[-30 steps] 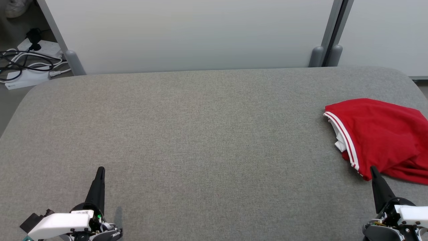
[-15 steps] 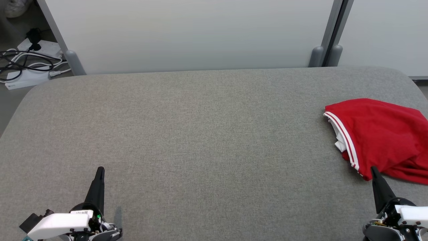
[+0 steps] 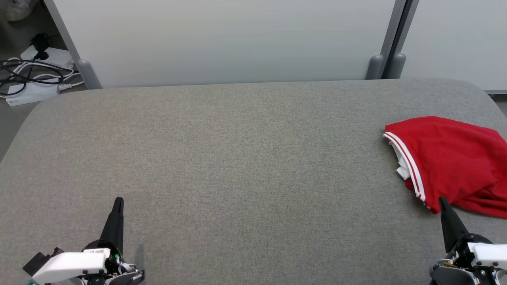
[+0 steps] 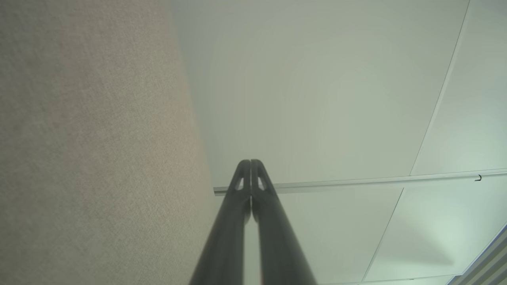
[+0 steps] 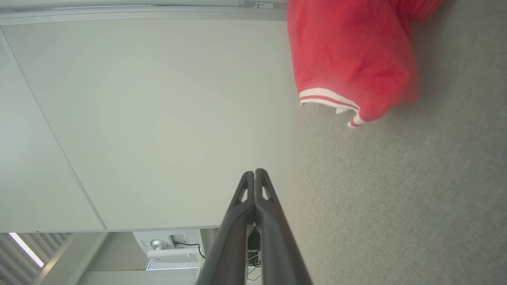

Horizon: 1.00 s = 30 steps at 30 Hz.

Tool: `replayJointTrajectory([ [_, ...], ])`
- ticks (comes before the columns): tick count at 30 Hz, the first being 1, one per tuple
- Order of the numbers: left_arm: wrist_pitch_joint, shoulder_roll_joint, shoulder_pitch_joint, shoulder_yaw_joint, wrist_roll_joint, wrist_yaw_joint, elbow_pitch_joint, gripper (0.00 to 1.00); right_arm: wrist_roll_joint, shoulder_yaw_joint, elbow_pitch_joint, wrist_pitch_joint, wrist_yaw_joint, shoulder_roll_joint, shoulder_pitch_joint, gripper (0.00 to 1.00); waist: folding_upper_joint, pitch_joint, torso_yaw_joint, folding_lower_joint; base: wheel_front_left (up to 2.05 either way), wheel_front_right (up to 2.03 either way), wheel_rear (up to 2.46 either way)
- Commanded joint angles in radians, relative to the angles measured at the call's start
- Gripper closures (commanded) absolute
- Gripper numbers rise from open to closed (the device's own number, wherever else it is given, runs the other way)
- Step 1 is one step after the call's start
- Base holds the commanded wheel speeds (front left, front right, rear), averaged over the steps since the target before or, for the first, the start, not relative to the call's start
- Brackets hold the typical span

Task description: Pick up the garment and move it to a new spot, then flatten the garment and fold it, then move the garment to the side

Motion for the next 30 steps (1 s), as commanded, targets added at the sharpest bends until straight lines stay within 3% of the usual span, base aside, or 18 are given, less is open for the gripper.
replayJointTrajectory([
  [1, 0.006, 0.01, -0.057, 0.035, 0.002, -0.008, -0.023, 1.0, -0.005, 0.02, -0.026, 0.01, 0.001, -0.007, -0.044, 1.0, -0.0001, 0.0, 0.0, 0.0, 0.0, 0.0, 0.0],
  [30, 0.01, 0.007, -0.057, 0.039, 0.006, -0.008, -0.022, 1.0, -0.009, 0.014, -0.026, 0.015, 0.001, -0.003, -0.044, 1.0, -0.0001, 0.0, 0.0, 0.0, 0.0, 0.0, 0.0],
])
